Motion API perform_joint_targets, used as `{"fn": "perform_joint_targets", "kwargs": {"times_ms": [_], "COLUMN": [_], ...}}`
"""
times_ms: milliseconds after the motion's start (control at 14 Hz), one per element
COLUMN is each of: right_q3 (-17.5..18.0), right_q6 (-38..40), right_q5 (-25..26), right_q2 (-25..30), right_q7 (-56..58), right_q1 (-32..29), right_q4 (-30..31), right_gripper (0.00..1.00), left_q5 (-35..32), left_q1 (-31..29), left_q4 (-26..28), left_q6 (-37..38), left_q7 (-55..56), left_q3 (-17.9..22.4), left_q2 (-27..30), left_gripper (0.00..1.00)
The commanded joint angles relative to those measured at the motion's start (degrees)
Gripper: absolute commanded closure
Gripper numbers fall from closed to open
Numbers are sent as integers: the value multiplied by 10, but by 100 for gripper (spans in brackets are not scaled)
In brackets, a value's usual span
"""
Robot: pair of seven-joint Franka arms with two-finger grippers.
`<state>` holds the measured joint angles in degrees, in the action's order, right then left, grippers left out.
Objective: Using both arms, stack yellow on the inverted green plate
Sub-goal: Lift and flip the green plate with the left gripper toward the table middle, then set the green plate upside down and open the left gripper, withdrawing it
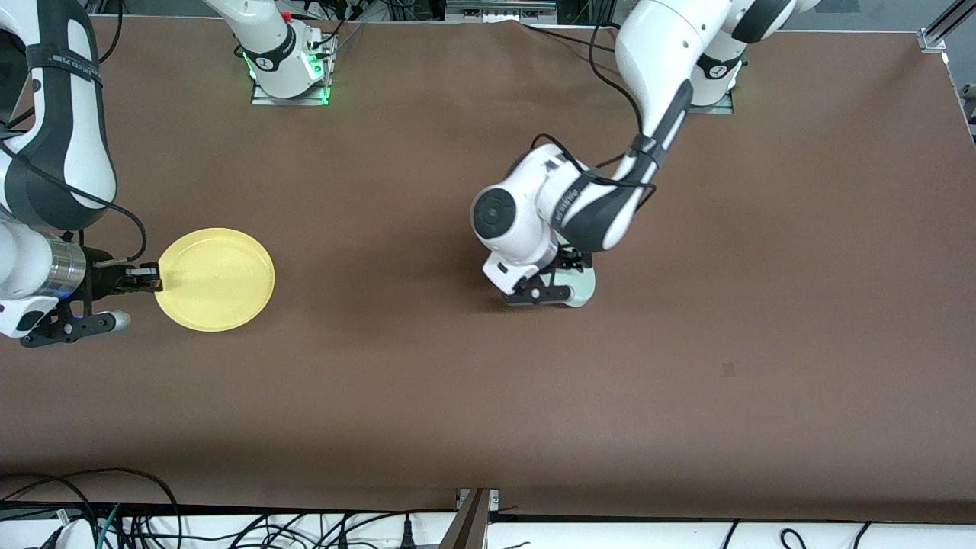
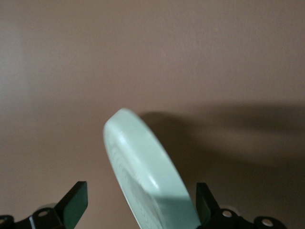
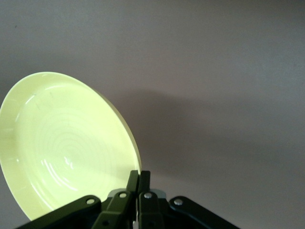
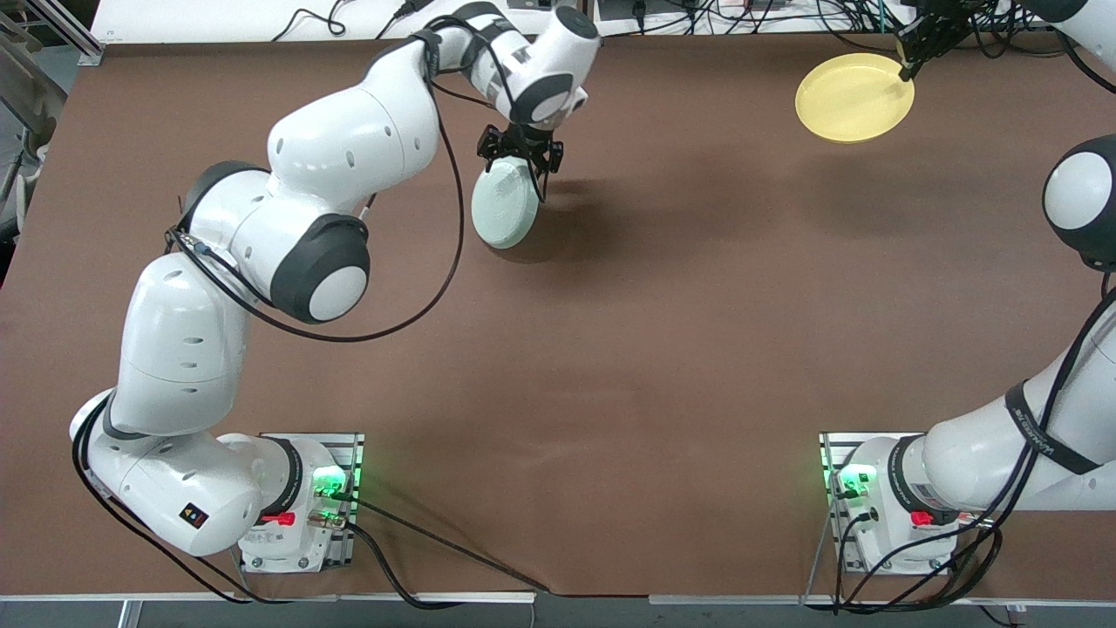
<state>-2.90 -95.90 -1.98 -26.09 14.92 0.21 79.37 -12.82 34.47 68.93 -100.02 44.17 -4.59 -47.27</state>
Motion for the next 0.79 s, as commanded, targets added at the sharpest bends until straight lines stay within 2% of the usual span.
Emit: {"fn": "perform_joint_targets", "kwargs": {"times_ms": [0, 214, 357, 500, 714], "right_q3": [4, 4, 5, 7, 11], "right_q6": [1, -12, -17, -36, -65], "right_q5": [-22, -22, -23, -24, -38], "right_q2": [7, 1, -5, -9, -26], "right_q7": [3, 5, 3, -32, -106], "right_q1": [-3, -3, 0, 15, 64], "right_q4": [6, 7, 7, 13, 16], "right_gripper": [100, 100, 100, 100, 100], "left_q5": [76, 142, 134, 133, 67], "left_q1": [-22, -51, -70, -106, -157], "left_q4": [10, 4, 10, 11, 16], "left_q6": [-64, -78, -68, -18, 27], "left_q7": [-4, -5, -18, -123, -245], "left_q3": [-7, -7, -4, 1, 1], "left_q2": [-4, 2, 32, 70, 120], "left_gripper": [0, 0, 0, 0, 0]}}
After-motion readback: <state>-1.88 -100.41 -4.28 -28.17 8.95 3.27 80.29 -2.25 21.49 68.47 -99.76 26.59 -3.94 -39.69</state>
